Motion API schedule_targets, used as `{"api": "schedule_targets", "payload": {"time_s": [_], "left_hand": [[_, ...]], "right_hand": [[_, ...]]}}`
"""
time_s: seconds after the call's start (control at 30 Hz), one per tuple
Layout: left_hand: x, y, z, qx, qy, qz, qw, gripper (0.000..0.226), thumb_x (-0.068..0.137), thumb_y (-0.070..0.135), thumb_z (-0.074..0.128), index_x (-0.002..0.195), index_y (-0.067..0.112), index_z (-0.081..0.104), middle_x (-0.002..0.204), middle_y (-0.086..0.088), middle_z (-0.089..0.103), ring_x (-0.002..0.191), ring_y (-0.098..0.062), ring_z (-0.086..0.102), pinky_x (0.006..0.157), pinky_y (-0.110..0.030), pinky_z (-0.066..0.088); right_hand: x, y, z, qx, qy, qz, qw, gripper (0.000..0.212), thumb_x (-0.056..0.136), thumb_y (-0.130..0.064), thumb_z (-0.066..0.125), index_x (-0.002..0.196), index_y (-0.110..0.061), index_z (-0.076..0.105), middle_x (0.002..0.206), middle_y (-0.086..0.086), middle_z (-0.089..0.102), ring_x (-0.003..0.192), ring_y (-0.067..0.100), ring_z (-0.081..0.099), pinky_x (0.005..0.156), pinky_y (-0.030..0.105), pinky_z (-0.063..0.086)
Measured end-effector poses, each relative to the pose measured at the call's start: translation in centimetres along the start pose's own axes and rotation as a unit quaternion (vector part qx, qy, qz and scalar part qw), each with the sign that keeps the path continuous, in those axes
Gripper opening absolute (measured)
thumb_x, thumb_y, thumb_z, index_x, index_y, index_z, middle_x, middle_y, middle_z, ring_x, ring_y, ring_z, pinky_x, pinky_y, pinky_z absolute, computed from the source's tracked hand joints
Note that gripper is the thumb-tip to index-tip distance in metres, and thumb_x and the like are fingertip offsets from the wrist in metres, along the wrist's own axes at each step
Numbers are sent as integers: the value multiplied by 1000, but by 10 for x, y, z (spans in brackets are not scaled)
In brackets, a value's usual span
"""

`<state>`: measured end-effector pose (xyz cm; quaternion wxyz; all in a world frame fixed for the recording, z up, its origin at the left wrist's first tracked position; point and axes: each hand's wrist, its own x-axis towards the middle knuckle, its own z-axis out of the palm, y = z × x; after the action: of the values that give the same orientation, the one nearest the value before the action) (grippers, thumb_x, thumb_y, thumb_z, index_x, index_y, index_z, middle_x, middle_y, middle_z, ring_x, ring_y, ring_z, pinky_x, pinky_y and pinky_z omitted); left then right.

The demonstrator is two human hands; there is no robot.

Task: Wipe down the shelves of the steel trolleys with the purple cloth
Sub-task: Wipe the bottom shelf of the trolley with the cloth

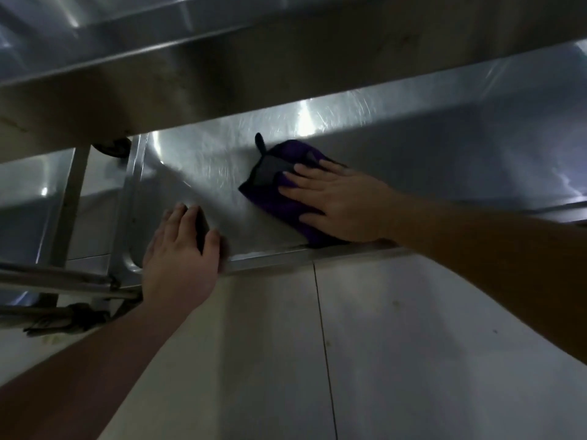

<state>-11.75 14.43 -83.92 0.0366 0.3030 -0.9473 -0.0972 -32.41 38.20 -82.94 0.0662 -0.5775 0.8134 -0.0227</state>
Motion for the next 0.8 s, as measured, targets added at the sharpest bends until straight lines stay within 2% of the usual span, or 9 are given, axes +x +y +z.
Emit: {"api": "schedule_targets", "payload": {"time_s": [0.1, 0.2, 0.3, 0.37, 0.47, 0.6, 0.8], "left_hand": [[0, -1, -2, 2, -9, 1, 1000, 76, 99, 58, 28, 164, 19, 34, 174, -5, 27, 161, -23, 18, 129, -45, 17], [0, 1, -5, 6, -7, -1, 1000, 77, 99, 58, 28, 165, 18, 33, 174, -5, 27, 162, -23, 17, 130, -45, 16], [-1, 3, -4, 18, -5, -3, 1000, 78, 100, 60, 26, 166, 19, 31, 174, -4, 25, 162, -21, 14, 130, -43, 14], [-1, 4, -4, 20, -7, -3, 1000, 77, 101, 61, 27, 166, 21, 29, 175, -2, 24, 162, -19, 12, 131, -42, 12], [-1, 4, -2, 14, -6, -9, 1000, 70, 106, 60, 32, 167, 25, 27, 176, 1, 22, 163, -16, 11, 131, -42, 11], [-1, 6, 0, 2, -2, -18, 1000, 69, 106, 61, 29, 166, 26, 29, 175, 2, 23, 162, -16, 13, 131, -42, 13], [-2, 8, -1, -21, 15, -30, 999, 74, 103, 61, 23, 164, 20, 34, 171, -1, 33, 160, -19, 23, 129, -44, 20]], "right_hand": [[-3, 56, -4, -12, 21, 83, 996, 60, 108, -46, 35, 162, -20, 29, 170, 4, 22, 158, 22, 15, 127, 37, 0], [13, 106, -14, 13, 33, 233, 972, 67, 105, -50, 27, 162, -16, 28, 170, 13, 21, 157, 31, 16, 127, 50, 6], [48, 118, -18, 52, 28, 332, 941, 67, 102, -52, 26, 160, -18, 25, 171, 13, 15, 158, 35, 9, 125, 59, 6], [77, 107, -21, 76, 20, 365, 928, 70, 101, -53, 26, 162, -19, 20, 172, 12, 9, 158, 35, 4, 125, 59, 3], [116, 76, -25, 97, 0, 317, 943, 72, 101, -55, 25, 163, -20, 18, 173, 9, 7, 159, 32, 2, 126, 56, 1], [136, 16, -16, 54, 1, 153, 987, 70, 101, -57, 24, 163, -25, 20, 173, 3, 11, 159, 26, 6, 126, 51, 2], [76, -48, -4, 7, -27, -14, 1000, 77, 96, -63, 7, 165, -29, 12, 173, -1, 11, 159, 19, 3, 128, 44, -4]]}}
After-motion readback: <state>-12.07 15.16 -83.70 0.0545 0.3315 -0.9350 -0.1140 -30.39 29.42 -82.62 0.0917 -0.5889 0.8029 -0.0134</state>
